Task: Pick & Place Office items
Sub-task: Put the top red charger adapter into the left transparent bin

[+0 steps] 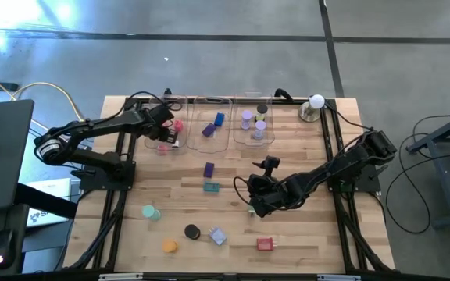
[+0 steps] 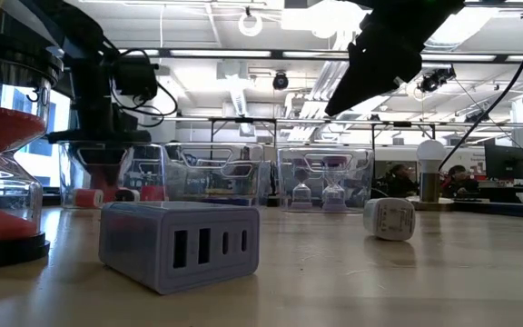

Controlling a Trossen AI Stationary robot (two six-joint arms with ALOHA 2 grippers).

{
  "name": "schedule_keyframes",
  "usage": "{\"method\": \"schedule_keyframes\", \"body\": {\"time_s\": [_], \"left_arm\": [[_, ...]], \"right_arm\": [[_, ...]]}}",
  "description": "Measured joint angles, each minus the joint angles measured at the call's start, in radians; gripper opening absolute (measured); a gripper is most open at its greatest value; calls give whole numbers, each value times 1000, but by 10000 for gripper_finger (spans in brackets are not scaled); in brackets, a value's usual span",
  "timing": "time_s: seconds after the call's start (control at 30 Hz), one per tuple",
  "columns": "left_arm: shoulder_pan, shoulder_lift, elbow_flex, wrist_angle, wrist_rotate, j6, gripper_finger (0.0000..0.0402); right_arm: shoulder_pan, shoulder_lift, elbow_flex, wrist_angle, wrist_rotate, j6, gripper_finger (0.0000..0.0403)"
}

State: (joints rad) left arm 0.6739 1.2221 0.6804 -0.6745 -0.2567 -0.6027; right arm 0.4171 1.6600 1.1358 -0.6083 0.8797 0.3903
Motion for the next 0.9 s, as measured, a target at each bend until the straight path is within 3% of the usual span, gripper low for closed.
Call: {"method": "schedule_keyframes", "body": {"time_s": [0.23,0.57,0.7,0.9], "left_arm": [[-12,0,0,45,-1,0,155],[-12,0,0,49,-5,18,159],[-11,-1,13,44,60,102,159],[-12,-2,79,22,112,110,163]], "right_arm": [[0,0,0,0,0,-1,333],[0,0,0,7,-1,-2,333],[0,0,0,7,-1,-2,333],[0,0,0,7,-1,-2,333]]}}
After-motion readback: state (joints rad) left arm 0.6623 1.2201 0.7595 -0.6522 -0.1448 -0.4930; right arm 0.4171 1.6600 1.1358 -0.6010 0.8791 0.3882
